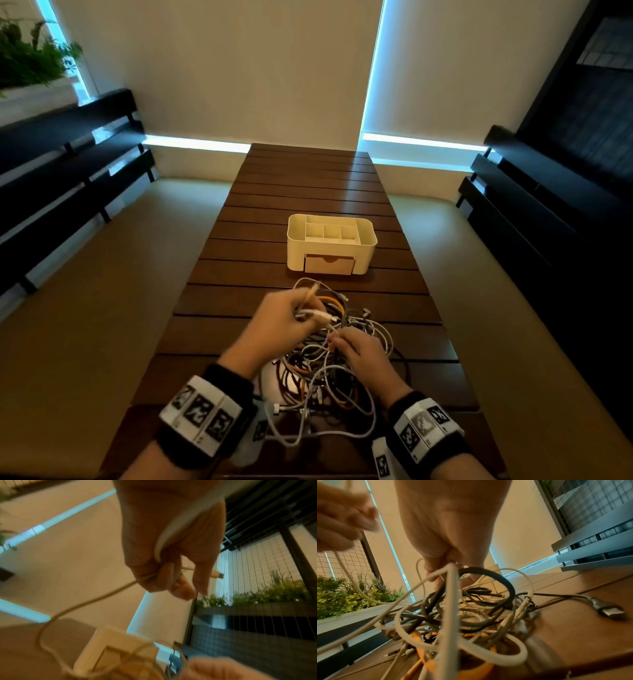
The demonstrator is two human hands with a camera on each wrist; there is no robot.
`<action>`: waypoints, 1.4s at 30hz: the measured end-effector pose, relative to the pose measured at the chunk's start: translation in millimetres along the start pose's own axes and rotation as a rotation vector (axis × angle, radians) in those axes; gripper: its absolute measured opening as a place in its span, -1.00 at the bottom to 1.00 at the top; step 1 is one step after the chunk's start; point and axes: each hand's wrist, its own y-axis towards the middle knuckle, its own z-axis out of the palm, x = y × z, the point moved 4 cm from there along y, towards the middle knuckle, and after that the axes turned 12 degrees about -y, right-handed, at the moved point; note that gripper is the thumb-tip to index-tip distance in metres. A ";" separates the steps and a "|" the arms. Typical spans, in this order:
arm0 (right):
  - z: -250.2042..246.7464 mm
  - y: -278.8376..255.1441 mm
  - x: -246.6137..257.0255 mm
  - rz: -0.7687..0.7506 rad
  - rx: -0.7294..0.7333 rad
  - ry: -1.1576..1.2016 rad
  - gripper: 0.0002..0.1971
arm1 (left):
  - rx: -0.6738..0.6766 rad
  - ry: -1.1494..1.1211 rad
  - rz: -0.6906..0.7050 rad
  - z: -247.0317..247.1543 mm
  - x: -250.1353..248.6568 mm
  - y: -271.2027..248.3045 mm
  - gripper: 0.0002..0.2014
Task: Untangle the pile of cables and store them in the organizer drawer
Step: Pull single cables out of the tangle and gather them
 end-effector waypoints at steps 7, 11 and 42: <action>-0.3 -4.5 11.1 -0.059 -0.045 0.083 -0.73 | 0.176 0.447 0.011 58.0 38.0 5.6 -0.58; -0.2 -5.9 8.5 -0.069 -0.062 0.082 -0.70 | 0.115 0.727 0.004 59.4 32.0 2.6 -0.79; -4.6 -2.3 -6.0 0.018 -0.075 0.183 -0.74 | -0.572 -0.536 0.398 -46.2 -73.2 -29.0 -0.66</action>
